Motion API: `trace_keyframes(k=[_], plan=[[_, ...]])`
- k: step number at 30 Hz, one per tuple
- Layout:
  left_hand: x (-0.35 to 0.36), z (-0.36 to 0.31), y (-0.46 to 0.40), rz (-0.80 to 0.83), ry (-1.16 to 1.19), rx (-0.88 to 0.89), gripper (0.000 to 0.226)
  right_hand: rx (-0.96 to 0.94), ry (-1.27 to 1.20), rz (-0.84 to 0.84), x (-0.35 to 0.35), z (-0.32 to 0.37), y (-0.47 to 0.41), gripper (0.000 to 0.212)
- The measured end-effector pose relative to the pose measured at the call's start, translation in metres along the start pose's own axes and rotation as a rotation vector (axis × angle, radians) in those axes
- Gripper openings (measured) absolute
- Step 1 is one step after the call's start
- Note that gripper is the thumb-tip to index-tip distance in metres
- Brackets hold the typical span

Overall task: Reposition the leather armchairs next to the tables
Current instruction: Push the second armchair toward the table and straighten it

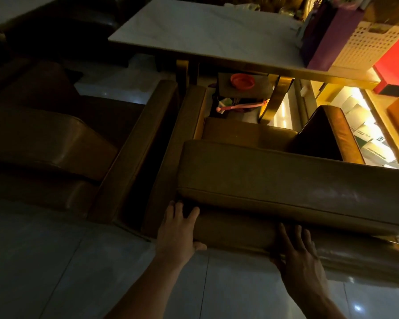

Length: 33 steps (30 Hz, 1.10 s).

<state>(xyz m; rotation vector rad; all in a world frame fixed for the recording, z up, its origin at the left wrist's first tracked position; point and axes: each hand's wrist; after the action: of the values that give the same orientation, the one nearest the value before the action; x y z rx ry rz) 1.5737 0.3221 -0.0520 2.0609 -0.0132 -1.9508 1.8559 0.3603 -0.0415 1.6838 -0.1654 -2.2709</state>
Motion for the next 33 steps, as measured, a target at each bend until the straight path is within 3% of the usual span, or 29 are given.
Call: trace_keyframes(k=[9, 16, 22, 33], plan=[[0.000, -0.001, -0.003, 0.036, 0.031, -0.006, 0.096, -0.008, 0.031, -0.005, 0.002, -0.004, 0.000, 0.090], [0.000, -0.002, -0.005, 0.062, 0.020, -0.007, 0.096, 0.002, 0.083, 0.036, 0.008, -0.016, -0.012, 0.113], [-0.001, -0.004, -0.003, 0.055, 0.026, -0.027, 0.097, -0.010, 0.057, 0.029, 0.000, -0.005, -0.008, 0.091], [-0.014, 0.000, 0.010, 0.080, -0.023, 0.002, 0.092, 0.019, -0.041, 0.095, -0.017, 0.010, 0.002, 0.084]])
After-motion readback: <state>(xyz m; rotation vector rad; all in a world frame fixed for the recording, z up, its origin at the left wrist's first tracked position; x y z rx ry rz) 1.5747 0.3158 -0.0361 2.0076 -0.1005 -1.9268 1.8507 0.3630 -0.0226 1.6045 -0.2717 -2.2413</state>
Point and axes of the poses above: each hand's wrist, its own y-axis away from the middle knuckle, its own x-axis out of the palm, z = x × y, and after that the axes turned 12 degrees about -y, right-handed
